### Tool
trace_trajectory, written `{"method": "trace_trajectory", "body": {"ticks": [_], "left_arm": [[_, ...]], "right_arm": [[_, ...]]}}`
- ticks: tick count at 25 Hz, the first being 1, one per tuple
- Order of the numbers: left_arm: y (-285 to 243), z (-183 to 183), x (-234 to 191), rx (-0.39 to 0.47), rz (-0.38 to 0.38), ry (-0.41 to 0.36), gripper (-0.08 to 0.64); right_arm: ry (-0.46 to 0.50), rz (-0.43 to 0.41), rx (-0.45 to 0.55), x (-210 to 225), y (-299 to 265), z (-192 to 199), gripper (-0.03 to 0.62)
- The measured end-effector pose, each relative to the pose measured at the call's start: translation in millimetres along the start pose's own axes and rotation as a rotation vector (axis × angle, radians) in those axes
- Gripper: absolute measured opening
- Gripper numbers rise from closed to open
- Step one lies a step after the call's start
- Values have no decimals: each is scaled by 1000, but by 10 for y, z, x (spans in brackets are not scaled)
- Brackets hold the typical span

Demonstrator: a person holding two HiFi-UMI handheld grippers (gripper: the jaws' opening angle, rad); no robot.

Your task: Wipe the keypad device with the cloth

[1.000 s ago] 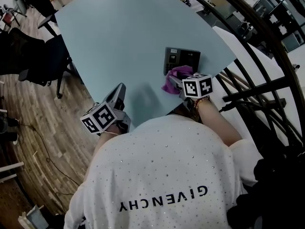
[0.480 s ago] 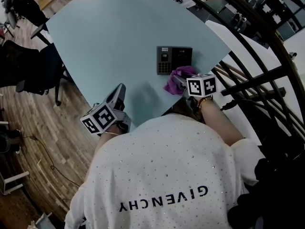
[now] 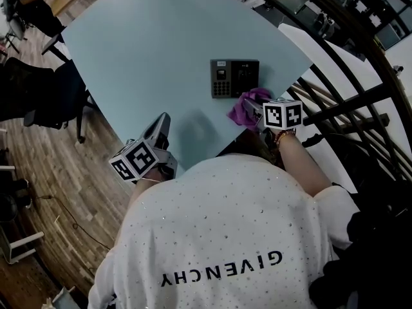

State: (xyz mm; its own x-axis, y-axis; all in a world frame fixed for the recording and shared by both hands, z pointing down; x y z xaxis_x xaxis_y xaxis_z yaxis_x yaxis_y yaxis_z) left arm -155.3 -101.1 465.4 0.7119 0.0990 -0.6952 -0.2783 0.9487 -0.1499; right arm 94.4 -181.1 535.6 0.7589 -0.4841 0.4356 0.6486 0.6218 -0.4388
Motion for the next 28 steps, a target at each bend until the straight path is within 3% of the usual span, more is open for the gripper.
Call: {"method": "trace_trajectory", "body": {"ticks": [13,20,28], "left_arm": [[-122,47,81,-8,27,-8,0],[-182,91,168,-22,41,-5,0],[-71,133,230,-18,57,-37,0]], "right_arm": [[-26,57,18,284,186,38,25],[-74,132,35,490,342,56,25],[-143,186,110,566,593,66,25]]}}
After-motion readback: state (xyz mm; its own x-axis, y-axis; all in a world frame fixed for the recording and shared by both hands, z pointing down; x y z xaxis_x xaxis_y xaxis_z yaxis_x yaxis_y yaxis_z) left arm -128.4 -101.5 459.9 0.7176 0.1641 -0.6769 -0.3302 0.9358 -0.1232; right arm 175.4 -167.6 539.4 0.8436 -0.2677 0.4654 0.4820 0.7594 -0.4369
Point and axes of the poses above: the fingertips, and each gripper's own axes: y backward along the fingers, x to its right, z out of its underside, the point moved 1 cm from there along y, backward along the fingers, and after that the axes turned 13 degrees about x, right-handed, at the moved point
